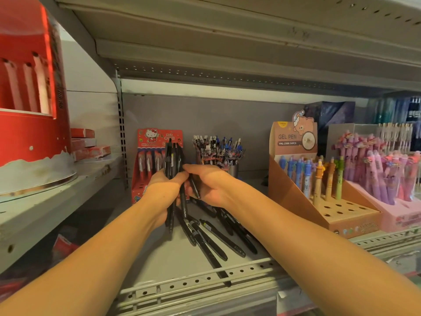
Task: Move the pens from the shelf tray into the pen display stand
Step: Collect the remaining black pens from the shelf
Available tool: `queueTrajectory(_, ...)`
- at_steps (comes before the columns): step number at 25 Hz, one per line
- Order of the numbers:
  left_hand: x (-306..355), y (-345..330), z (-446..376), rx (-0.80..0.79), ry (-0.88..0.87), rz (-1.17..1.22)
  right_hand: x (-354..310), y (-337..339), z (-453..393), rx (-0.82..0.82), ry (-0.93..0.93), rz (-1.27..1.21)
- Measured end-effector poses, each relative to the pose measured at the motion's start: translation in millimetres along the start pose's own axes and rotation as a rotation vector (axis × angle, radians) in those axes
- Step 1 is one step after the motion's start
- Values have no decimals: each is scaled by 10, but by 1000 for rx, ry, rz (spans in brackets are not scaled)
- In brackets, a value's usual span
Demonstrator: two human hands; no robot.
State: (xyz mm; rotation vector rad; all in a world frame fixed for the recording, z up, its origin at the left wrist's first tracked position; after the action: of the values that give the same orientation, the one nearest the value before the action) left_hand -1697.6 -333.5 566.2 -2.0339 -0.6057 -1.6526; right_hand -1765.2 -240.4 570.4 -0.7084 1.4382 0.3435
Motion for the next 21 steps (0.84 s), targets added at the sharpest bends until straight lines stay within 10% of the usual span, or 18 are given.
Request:
queueTrajectory(11,-5,60,63,23,83,25,-161,-72,150,-152,126,540)
queueTrajectory(17,35,60,53,41,29,-61,-126,259,501,-210,8,1496)
queueTrajectory(21,0,-59,30,1,28,-58,183,313,794,-244,-123,1713)
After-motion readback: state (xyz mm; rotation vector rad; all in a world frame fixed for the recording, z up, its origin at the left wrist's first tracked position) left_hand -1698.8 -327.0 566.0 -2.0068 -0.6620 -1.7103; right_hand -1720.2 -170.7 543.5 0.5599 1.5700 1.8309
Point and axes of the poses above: each hand's wrist, its own z-axis away from the middle knuckle, its own y-axis out of the back of the hand, x = y × z, the point moved 7 cm from there along -z, towards the middle knuckle, and after that the axes turned 5 degrees about y, right-handed, at the moved point
